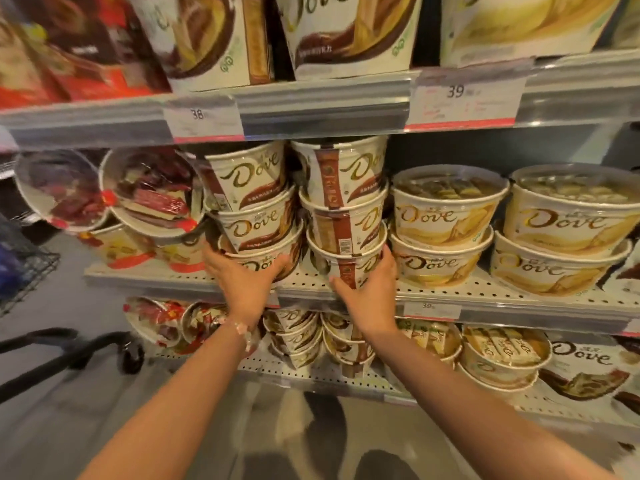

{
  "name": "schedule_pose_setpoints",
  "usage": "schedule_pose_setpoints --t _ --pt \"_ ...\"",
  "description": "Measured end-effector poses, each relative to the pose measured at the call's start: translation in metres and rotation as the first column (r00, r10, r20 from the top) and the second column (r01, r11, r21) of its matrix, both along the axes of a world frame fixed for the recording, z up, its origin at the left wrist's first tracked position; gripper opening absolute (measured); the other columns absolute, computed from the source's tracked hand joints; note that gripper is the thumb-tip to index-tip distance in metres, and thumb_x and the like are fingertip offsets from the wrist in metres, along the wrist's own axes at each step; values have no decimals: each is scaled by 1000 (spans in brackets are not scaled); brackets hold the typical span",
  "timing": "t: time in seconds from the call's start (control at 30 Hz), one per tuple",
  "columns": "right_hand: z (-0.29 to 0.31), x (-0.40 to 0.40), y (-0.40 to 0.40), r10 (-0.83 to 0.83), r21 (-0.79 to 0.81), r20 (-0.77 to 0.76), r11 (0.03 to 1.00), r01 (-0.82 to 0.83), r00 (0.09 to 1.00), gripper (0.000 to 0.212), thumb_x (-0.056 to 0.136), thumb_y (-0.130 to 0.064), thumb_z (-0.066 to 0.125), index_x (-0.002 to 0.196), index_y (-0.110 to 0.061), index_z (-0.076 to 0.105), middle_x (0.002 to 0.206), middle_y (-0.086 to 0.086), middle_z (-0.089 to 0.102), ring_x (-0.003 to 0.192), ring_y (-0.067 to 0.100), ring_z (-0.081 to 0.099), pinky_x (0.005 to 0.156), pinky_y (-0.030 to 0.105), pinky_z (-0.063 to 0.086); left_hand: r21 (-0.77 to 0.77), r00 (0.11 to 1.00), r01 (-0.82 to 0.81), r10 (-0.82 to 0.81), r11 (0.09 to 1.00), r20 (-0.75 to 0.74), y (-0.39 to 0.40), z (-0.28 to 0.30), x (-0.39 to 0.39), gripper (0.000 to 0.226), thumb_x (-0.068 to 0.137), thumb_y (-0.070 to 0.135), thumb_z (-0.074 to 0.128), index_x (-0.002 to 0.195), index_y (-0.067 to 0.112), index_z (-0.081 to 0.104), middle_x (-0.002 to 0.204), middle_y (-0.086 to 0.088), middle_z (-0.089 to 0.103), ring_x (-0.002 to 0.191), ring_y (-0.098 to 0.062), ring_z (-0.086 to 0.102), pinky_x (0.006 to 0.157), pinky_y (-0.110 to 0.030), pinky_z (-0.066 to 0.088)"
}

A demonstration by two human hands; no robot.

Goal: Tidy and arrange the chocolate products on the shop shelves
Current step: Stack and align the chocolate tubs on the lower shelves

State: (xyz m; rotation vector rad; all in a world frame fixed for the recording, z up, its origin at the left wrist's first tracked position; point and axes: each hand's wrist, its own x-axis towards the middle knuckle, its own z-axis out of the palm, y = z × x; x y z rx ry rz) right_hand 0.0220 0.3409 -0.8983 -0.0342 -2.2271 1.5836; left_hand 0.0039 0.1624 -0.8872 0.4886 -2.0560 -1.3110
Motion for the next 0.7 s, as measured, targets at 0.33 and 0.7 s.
schedule_pose_setpoints --t 0.33,0.7 --pt "-16 -15 -34 -298 43 -4 954 298 954 114 54 -28 89 144 -10 22 140 9 45 129 24 42 109 37 35 109 978 202 -195 973 -69 -30 -17 -10 123 33 55 87 135 29 23 132 0 45 111 -5 41 94 -19 30" --pt "-7 -10 -79 -547 220 63 823 523 834 109 52 -47 87 136 -6 31 132 15 42 126 29 37 108 41 33 56 927 368 -371 928 56 -74 -14 -28 122 44 39 91 141 18 20 137 -8 44 124 -21 44 96 -25 33"
